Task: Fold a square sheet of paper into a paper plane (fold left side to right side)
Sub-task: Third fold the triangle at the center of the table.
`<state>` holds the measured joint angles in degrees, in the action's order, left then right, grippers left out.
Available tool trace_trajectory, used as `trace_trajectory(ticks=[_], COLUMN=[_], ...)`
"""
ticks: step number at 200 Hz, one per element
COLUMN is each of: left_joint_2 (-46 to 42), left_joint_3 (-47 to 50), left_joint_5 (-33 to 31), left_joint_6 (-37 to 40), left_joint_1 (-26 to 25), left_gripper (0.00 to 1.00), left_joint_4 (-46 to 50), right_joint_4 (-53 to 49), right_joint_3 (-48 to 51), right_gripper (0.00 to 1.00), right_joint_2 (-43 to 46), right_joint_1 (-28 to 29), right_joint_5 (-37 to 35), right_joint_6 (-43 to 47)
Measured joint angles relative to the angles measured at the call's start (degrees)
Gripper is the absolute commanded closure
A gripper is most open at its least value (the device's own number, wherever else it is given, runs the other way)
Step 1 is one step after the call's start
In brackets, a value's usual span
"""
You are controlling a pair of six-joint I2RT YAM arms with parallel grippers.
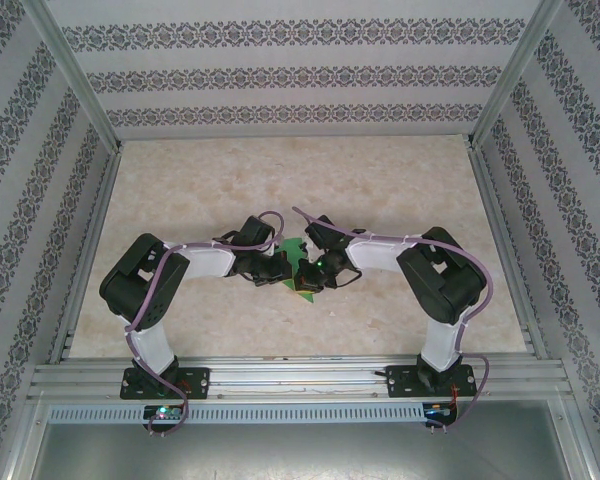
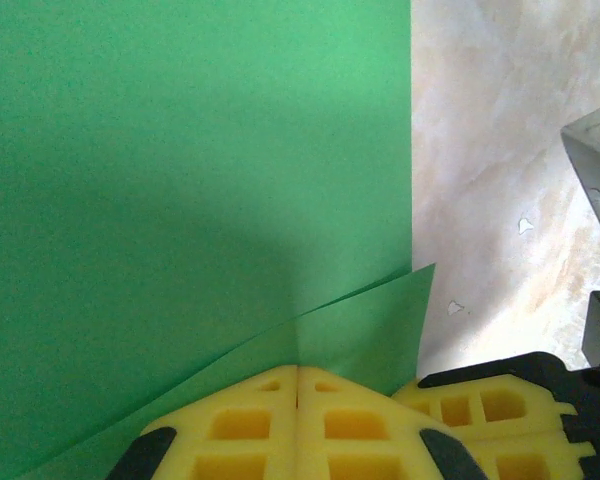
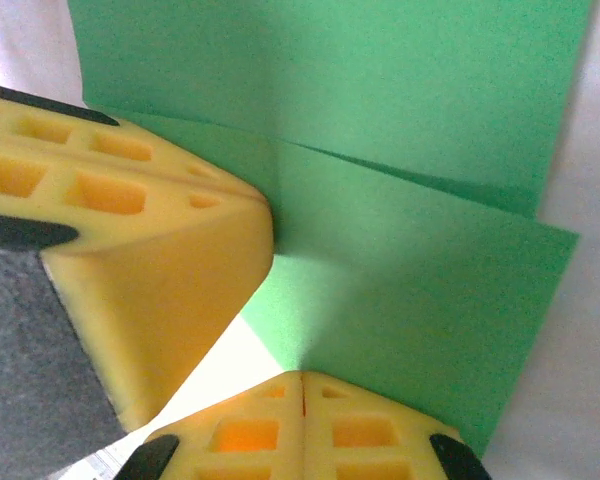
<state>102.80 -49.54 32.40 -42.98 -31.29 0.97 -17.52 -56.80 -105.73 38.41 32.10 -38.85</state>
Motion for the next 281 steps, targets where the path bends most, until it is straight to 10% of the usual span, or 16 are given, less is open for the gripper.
trace_trajectory(ticks=[198,281], left_joint_2=[1.3,-8.2], left_joint_3=[-2.2,-4.3], left_joint_5=[1.8,-1.7], left_joint_6=[0.8,2.7], left_joint_1=[0.0,1.9], left_gripper=[0.98,0.67], left_joint_4=[2.4,3.9], right_joint_4=[-10.7,-10.8], right_joint_3=[10.2,6.6], right_gripper=[1.00,0.50], right_joint_2=[11.9,18.6], right_joint_1=[-4.7,-9.4], right_joint_5=[-2.7,-4.9], right_joint_6=[1.7,12.3])
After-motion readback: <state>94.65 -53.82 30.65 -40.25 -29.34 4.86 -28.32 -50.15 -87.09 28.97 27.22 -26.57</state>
